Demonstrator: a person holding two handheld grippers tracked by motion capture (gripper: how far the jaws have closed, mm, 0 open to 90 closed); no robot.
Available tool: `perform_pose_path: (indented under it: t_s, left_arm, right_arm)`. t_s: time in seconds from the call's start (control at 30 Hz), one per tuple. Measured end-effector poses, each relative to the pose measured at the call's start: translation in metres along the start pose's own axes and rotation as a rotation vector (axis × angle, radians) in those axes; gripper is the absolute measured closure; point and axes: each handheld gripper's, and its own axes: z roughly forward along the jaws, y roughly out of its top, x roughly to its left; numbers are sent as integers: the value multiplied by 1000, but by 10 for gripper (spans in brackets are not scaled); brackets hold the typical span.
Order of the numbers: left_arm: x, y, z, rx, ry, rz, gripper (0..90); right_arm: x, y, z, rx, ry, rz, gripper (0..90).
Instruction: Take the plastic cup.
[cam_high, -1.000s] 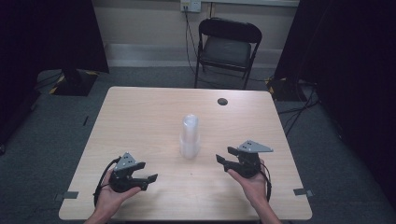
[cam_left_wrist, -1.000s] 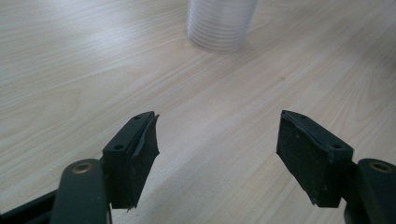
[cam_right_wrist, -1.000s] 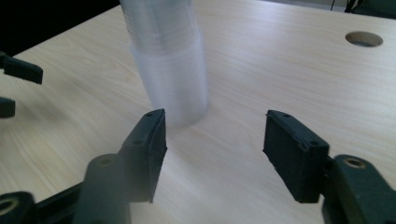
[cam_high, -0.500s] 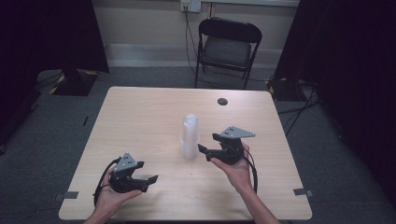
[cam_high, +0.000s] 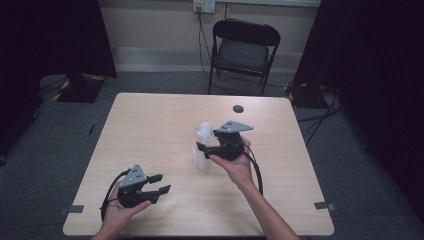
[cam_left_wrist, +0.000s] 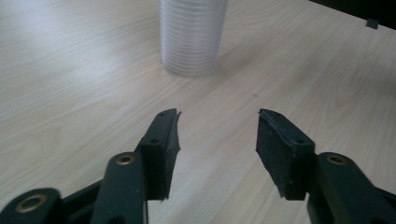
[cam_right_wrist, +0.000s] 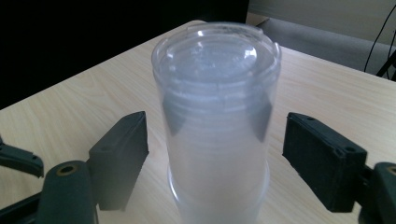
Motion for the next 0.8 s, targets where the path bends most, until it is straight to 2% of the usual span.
perform_pose_path:
  t_s: [0.1,0.13,0.17,0.2,0.23,0.37,0.47,0.7,0.8]
  left_arm:
    - [-1,1,-1,18,-5,-11,486]
    - [-2,1,0,47,12,-1,456]
    - [-2,1,0,47,12,-1,407]
    - [-2,1,3,83,23,-22,357]
    - [-2,1,3,94,20,-21,345]
    - [-4,0,5,98,26,-7,282]
    - [-2,1,4,91,26,-29,211]
    - [2,0,2,89,48,-44,175]
    - [3,-1,3,95,55,-53,178]
  right_arm:
    - [0,2,5,-8,7,0,217]
    - [0,4,10,-1,7,-1,217]
    - [0,4,10,-1,7,-1,217]
    - [-1,4,15,1,8,-1,217]
    - [-1,4,17,7,4,3,217]
    - [-4,2,23,9,12,17,220]
    - [-4,-2,28,10,19,20,231]
    - [-3,-4,35,19,23,18,256]
    - [-2,-5,38,28,14,8,309]
